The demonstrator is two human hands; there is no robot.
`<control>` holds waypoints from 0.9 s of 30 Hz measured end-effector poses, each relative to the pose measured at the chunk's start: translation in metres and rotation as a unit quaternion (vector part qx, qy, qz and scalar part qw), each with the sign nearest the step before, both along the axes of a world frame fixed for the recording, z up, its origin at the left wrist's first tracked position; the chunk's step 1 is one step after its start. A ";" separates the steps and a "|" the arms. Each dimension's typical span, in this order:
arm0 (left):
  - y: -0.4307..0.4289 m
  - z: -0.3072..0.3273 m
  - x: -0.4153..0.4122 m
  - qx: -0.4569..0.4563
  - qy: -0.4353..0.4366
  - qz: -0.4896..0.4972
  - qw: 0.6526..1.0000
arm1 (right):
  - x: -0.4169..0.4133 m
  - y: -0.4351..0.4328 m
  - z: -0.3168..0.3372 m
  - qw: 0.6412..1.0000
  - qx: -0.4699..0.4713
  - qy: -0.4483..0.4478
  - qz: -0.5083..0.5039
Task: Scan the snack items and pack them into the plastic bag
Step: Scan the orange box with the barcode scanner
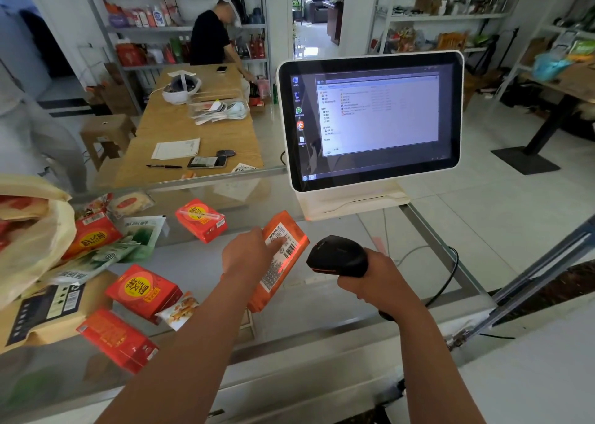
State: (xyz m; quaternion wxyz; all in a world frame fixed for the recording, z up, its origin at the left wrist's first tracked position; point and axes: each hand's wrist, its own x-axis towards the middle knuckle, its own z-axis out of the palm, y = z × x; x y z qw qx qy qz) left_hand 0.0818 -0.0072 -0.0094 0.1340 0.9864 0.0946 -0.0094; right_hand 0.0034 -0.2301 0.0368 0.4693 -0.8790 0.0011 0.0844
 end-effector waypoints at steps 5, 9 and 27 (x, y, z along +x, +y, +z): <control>-0.001 0.000 0.000 -0.001 0.003 0.005 1.000 | 0.001 -0.001 -0.003 1.000 -0.005 0.001 0.003; -0.002 0.000 0.000 -0.004 0.005 0.007 1.000 | 0.002 -0.002 -0.004 1.000 -0.007 -0.003 0.003; -0.002 0.006 -0.008 -0.022 -0.011 0.010 1.000 | 0.016 0.024 -0.057 0.995 -0.094 -0.017 0.026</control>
